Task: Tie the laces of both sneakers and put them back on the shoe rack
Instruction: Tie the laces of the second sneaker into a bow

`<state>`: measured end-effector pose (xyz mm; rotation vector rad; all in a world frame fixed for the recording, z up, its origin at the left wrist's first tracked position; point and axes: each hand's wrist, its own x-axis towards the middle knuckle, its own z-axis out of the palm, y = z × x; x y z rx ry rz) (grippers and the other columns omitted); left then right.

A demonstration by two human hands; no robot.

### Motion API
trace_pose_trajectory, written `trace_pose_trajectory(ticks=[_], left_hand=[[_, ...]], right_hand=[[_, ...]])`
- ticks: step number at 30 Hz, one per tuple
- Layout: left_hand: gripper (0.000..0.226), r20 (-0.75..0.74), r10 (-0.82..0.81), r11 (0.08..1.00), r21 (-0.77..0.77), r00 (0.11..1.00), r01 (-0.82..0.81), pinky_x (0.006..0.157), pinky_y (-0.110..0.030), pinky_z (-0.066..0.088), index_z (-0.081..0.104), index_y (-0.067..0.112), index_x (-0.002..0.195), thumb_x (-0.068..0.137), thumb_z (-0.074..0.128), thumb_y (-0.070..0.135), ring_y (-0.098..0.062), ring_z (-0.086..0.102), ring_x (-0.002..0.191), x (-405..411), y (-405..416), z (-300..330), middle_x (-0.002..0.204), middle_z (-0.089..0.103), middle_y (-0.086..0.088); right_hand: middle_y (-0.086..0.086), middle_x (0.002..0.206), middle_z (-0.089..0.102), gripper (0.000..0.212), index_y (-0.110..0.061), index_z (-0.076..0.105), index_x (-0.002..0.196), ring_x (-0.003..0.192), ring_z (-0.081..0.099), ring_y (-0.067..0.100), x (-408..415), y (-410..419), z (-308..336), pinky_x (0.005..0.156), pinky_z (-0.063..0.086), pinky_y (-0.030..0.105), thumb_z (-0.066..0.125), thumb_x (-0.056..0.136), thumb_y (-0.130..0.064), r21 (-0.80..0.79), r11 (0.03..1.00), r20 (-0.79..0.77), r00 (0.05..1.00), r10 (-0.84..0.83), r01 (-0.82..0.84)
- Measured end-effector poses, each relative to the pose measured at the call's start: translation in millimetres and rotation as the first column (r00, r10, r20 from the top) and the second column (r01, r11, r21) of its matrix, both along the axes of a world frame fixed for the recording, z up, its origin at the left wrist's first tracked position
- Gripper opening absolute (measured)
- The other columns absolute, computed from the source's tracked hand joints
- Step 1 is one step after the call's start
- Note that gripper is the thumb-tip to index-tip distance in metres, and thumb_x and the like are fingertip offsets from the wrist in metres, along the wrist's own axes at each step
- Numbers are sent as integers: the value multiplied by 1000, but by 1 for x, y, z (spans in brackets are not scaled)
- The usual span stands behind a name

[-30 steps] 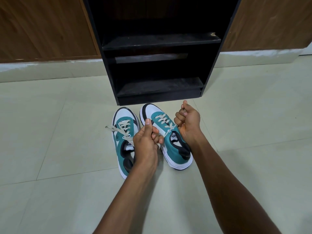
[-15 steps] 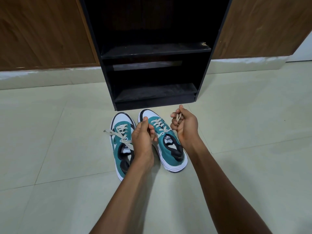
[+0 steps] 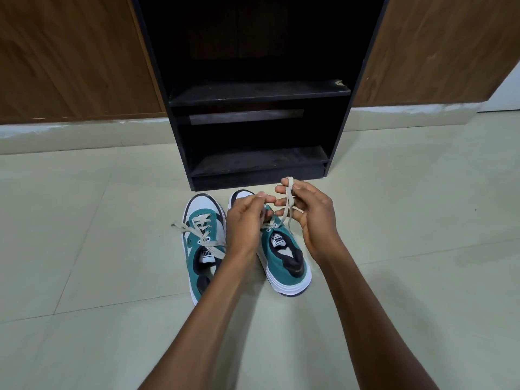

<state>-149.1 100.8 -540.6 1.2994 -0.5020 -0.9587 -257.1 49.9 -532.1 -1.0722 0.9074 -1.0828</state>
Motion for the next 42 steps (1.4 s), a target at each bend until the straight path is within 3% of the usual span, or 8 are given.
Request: trace_pose_trajectory(ticks=[6, 11, 17, 20, 25, 33, 37, 42], left_hand=[[14, 24, 57, 998, -1, 998, -57, 71, -27, 61, 79, 11, 89, 90, 74, 23, -18, 73, 76, 0, 3, -11, 83, 79, -6], [17, -181, 28, 998, -45, 983, -37, 71, -35, 64, 78, 2, 101, 89, 74, 14, -28, 76, 83, 0, 6, -6, 95, 79, -15], [9, -285, 103, 987, -88, 953, -133, 61, -28, 61, 79, 10, 95, 88, 76, 15, -16, 68, 68, -3, 2, 5, 81, 76, -4], [4, -143, 115, 983, -129, 983, -133, 80, -34, 61, 81, 22, 84, 84, 80, 19, -16, 73, 82, -5, -1, 3, 89, 80, -1], [6, 88, 99, 987, -133, 991, -87, 89, -46, 60, 83, 28, 85, 81, 83, 24, -16, 75, 88, -8, -1, -7, 93, 80, 1], [15, 333, 29, 995, -99, 943, 4, 89, -48, 58, 81, 36, 101, 89, 74, 29, -16, 69, 93, -3, 4, -17, 100, 60, 10], [24, 243, -1, 994, -106, 970, 27, 95, -37, 58, 79, 28, 109, 90, 74, 16, -15, 68, 101, -1, 3, -13, 114, 62, -3], [48, -51, -13, 996, -89, 999, 9, 66, -25, 59, 70, 21, 123, 80, 82, 6, -12, 74, 76, 5, 2, -3, 92, 75, -5]], right_hand=[[10, 107, 78, 32, -7, 72, 117, 82, 69, 23, -2, 4, -10, 67, 59, 30, 45, 101, -7, 6, 1000, -81, 996, 25, -24], [10, 106, 78, 27, -7, 73, 117, 81, 71, 17, -1, 5, -10, 65, 59, 26, 51, 102, -7, 17, 1000, -81, 996, 26, -24], [5, 104, 78, 20, -9, 78, 110, 74, 73, 20, 6, 3, -13, 66, 60, 32, 68, 93, -7, 4, 996, -217, 972, -86, 89], [5, 92, 79, 14, -9, 79, 99, 65, 72, 19, 10, 9, -8, 60, 60, 26, 71, 89, -4, -25, 992, -252, 960, -123, 121], [9, 83, 77, 11, -13, 69, 95, 64, 73, 23, 15, 12, -6, 63, 61, 36, 75, 88, -18, -56, 988, -292, 944, -153, 143], [10, 87, 78, 21, -12, 72, 99, 76, 65, 24, 11, 15, -2, 64, 52, 36, 58, 87, -4, 3, 1000, -234, 972, -6, 7], [12, 96, 77, 22, -11, 68, 108, 84, 71, 21, 9, 15, 1, 69, 55, 31, 56, 92, -1, 13, 999, -157, 987, 36, -34], [4, 86, 77, 18, -6, 71, 100, 79, 64, 19, 5, 12, 5, 66, 46, 31, 57, 90, 3, 45, 995, -82, 992, 97, -93]])
